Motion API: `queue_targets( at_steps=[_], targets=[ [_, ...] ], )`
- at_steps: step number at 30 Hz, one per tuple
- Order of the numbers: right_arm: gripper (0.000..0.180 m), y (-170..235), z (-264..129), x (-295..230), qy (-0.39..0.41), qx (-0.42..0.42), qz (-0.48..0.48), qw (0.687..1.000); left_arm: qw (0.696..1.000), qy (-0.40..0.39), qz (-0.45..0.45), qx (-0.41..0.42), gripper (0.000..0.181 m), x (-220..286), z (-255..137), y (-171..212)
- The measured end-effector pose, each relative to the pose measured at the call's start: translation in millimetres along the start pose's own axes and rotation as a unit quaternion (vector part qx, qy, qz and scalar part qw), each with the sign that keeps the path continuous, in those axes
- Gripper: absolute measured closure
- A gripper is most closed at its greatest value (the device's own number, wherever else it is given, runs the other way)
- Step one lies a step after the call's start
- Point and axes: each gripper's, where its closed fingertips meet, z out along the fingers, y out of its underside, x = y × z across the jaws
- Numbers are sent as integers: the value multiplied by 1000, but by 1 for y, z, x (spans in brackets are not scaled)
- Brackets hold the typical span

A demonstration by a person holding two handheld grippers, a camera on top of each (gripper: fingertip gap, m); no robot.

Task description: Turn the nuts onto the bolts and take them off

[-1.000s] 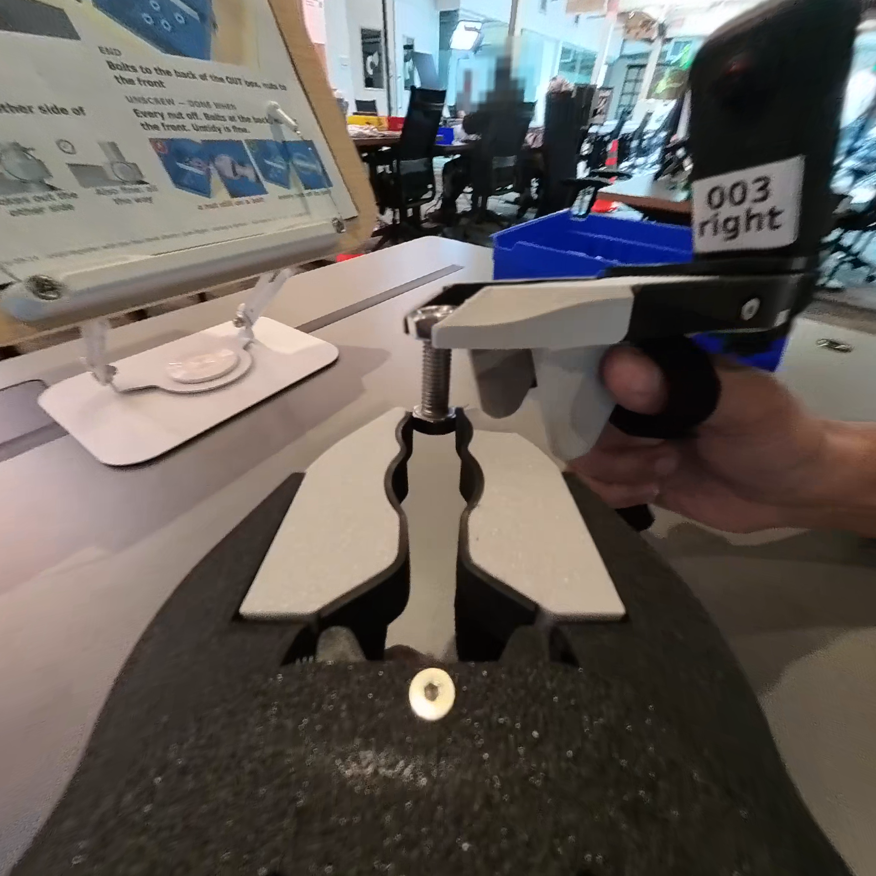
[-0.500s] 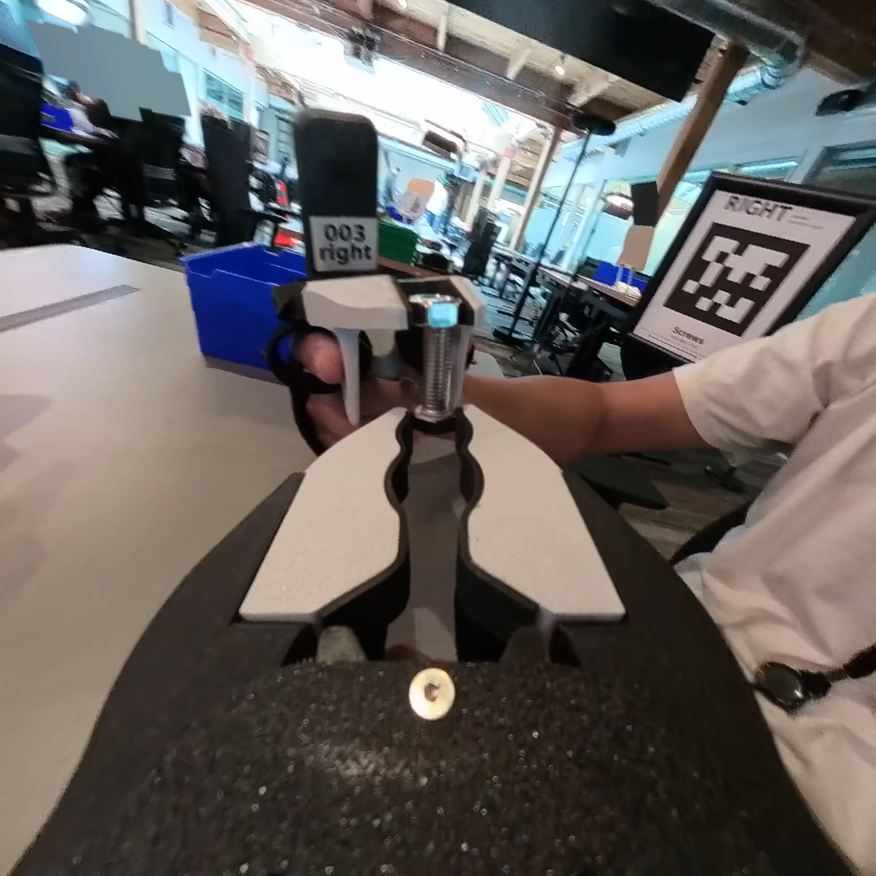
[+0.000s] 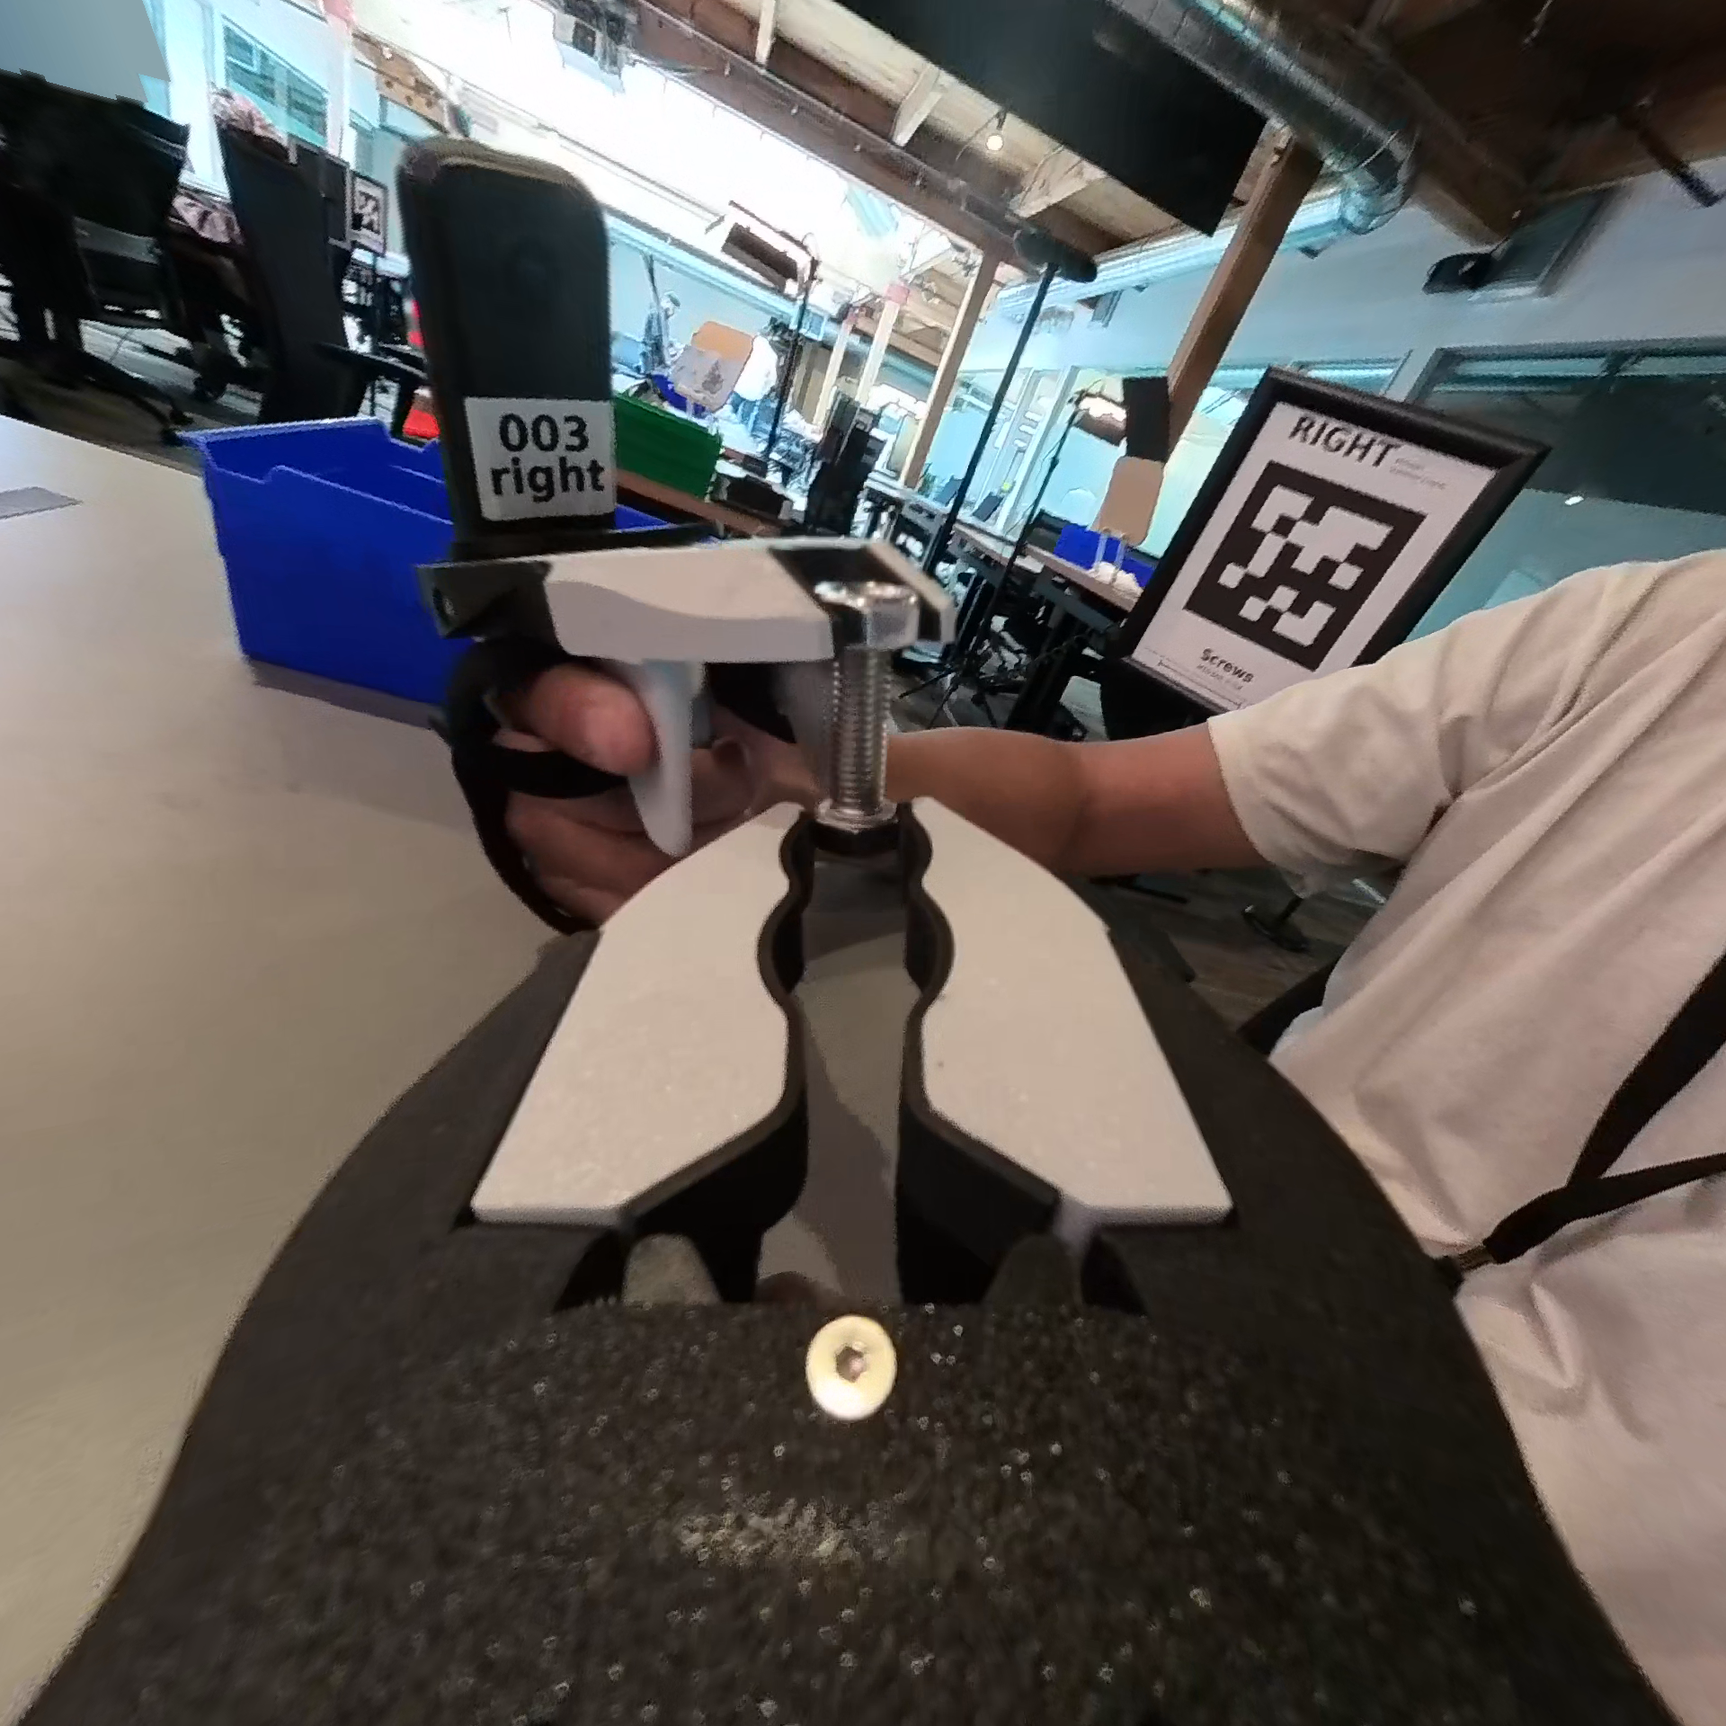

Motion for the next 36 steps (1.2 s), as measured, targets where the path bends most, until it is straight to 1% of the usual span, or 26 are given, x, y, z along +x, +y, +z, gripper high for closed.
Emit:
queue_targets(
  at_steps=[4, 8, 12, 14, 18, 24, 30, 33, 36],
  targets=[
    [161, 3, 2, 0, -9, 3, 4, 1000, 1000, 19, -13, 9, 164, 4, 0, -1],
    [161, 0, 3, -3, -28, 26, 13, 999, 999, 31, -20, 18, 164, 7, 0, -4],
    [161, 0, 3, 3, -19, 35, 22, 999, 1000, 5, -6, 13, 164, 1, -2, -4],
    [161, 0, 0, 10, 9, 30, 10, 999, 1000, -17, -4, 13, 164, -6, -5, -4],
    [161, 3, -7, 29, 91, 9, -25, 996, 997, -75, 8, 6, 164, -25, -10, -2],
    [161, 3, -20, 59, 223, -3, -70, 972, 983, -181, 31, 6, 164, -57, -20, -1],
    [160, 2, -24, 71, 276, 26, -62, 959, 964, -255, 71, 4, 164, -73, -26, -2],
    [161, 1, -25, 75, 297, 41, -70, 952, 963, -262, 64, 11, 164, -75, -27, -3],
    [161, 1, -25, 78, 322, 34, -83, 942, 964, -258, 53, 11, 164, -77, -28, -2]
  ],
)
